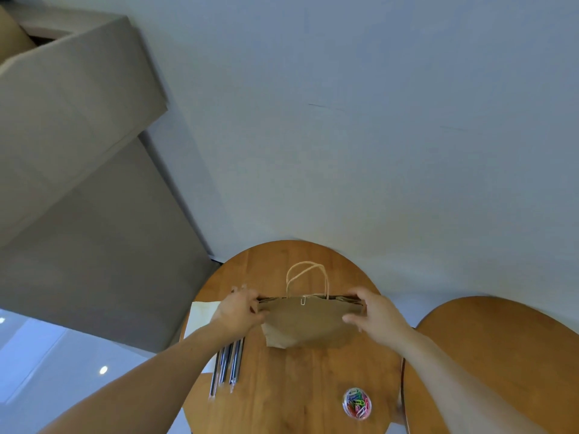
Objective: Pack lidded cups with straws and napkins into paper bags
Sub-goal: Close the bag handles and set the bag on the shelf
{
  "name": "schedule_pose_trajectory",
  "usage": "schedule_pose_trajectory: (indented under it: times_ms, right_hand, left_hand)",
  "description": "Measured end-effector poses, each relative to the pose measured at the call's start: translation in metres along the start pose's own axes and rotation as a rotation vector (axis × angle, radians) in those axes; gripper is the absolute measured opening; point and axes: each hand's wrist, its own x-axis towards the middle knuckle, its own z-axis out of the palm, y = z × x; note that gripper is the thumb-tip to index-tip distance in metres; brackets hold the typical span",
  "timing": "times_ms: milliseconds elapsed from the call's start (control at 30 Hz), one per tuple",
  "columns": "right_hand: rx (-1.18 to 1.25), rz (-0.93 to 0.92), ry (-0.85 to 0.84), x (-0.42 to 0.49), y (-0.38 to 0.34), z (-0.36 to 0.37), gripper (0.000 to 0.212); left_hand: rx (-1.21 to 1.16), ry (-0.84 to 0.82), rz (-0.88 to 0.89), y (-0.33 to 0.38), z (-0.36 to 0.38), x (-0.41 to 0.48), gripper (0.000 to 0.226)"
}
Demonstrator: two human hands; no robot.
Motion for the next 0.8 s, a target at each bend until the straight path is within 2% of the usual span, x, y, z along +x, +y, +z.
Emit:
schedule_pose_trajectory:
  times_ms: [33,67,100,167,267,433,800]
  right_hand:
    - [0.031,0.019,0.031,0.004,0.001,0.003,0.035]
    - [0.075,0.033,0.084,0.006,0.0,0.004,0.023]
    - [0.123,0.042,0.138,0.008,-0.001,0.006,0.015]
    - [0.212,0.045,0.208,0.007,-0.006,0.006,0.008]
    - [0.373,0.047,0.259,0.002,-0.027,0.002,0.008]
    - [0.613,-0.031,0.42,-0.002,-0.095,-0.017,0.009]
    - [0.593,-0.455,0.7,-0.034,-0.331,-0.067,0.014]
  left_hand:
    - [0.0,0.012,-0.01,0.001,0.0,-0.001,0.012]
    - [-0.013,0.025,-0.019,0.001,0.001,-0.002,0.022]
    - [-0.036,0.04,-0.026,0.0,0.0,-0.003,0.028]
    - [-0.117,0.076,-0.034,0.0,-0.005,-0.009,0.023]
    - [-0.3,0.126,-0.012,-0.001,-0.023,-0.023,0.007]
    - [-0.566,0.227,0.042,0.007,-0.079,-0.058,0.008]
    - [-0.623,0.674,0.308,-0.013,-0.254,-0.171,0.01]
